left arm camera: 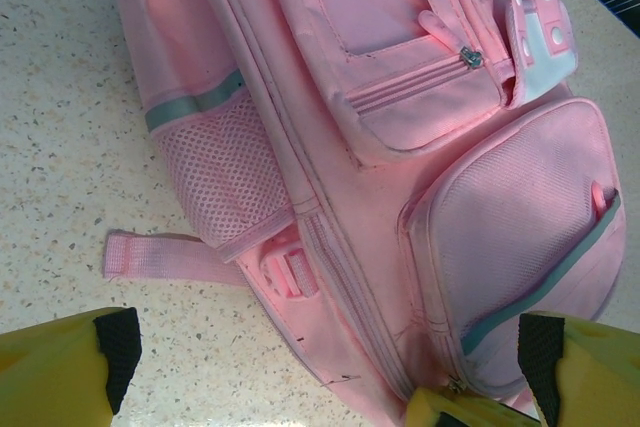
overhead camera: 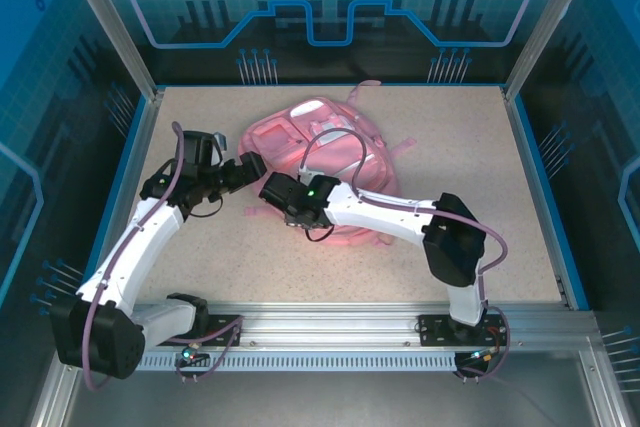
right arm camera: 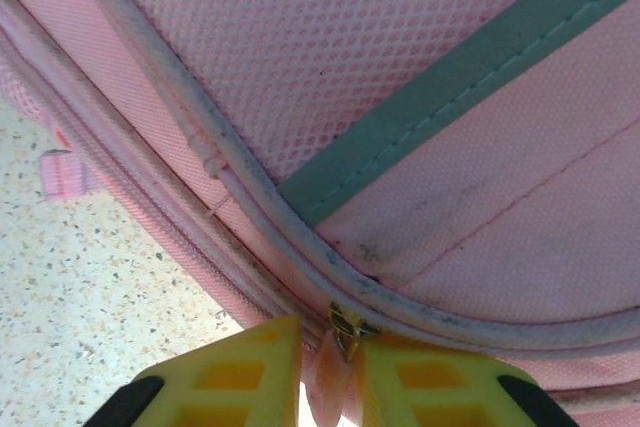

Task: Pack the student bag
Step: Zip the student bag at the top-center of the table.

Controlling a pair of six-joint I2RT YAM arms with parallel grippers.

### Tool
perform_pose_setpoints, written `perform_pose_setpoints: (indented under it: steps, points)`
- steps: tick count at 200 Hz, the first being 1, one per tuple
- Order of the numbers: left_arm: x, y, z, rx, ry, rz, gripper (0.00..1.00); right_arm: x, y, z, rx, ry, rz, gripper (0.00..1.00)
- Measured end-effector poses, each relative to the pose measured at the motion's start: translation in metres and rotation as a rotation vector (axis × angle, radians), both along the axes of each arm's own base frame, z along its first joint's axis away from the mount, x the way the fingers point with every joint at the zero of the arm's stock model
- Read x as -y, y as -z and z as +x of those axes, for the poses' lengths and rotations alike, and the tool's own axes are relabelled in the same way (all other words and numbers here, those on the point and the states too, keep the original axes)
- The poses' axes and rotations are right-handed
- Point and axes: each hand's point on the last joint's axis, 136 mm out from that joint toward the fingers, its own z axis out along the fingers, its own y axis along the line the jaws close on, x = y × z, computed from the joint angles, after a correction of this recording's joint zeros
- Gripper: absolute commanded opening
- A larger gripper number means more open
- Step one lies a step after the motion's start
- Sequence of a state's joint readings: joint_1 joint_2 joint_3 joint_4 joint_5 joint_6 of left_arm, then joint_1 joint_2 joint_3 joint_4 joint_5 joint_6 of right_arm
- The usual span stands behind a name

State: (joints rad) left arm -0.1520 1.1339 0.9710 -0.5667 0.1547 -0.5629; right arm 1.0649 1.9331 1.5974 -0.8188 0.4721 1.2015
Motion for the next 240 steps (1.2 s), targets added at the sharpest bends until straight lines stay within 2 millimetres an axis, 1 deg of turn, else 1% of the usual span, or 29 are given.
perform_pose_setpoints:
  steps: [18, 32, 62, 92, 105, 121, 145, 180, 193, 208, 215, 240]
  points:
    - [0.001, 0.000, 0.002, 0.002, -0.004, -0.011, 0.99, 0.003, 0.004, 0.000, -0.007, 0.008, -0.018, 0.09]
    - [0.002, 0.002, 0.003, -0.001, -0.004, -0.018, 0.99, 0.003, 0.005, 0.001, -0.008, 0.013, -0.030, 0.00]
    - [0.007, 0.006, 0.002, -0.012, 0.003, -0.051, 0.97, 0.005, 0.003, 0.001, -0.009, -0.002, -0.051, 0.00]
    - [0.023, 0.011, 0.006, -0.026, 0.032, -0.153, 0.84, 0.006, 0.003, -0.001, -0.006, -0.073, -0.075, 0.00]
    - [0.032, 0.016, 0.008, -0.039, 0.045, -0.207, 0.80, 0.010, 0.002, -0.004, -0.008, -0.117, -0.069, 0.00]
    - [0.044, 0.023, 0.010, -0.062, 0.064, -0.257, 0.70, 0.015, -0.002, -0.006, -0.011, -0.162, -0.044, 0.00]
    - [0.066, 0.032, 0.013, -0.101, 0.095, -0.314, 0.57, 0.015, -0.011, -0.006, -0.005, -0.215, 0.017, 0.00]
    - [0.093, 0.043, 0.017, -0.132, 0.138, -0.352, 0.55, 0.012, -0.019, -0.005, 0.007, -0.260, 0.055, 0.00]
    - [0.100, 0.048, 0.018, -0.151, 0.146, -0.355, 0.54, 0.012, -0.020, -0.005, 0.007, -0.269, 0.057, 0.00]
    - [0.105, 0.055, 0.020, -0.175, 0.144, -0.358, 0.50, 0.012, -0.020, -0.006, 0.007, -0.277, 0.056, 0.00]
    - [0.107, 0.058, 0.021, -0.186, 0.139, -0.357, 0.47, 0.012, -0.019, -0.006, 0.005, -0.279, 0.056, 0.00]
    - [0.108, 0.070, 0.026, -0.222, 0.113, -0.365, 0.28, 0.013, -0.018, -0.006, 0.002, -0.285, 0.051, 0.00]
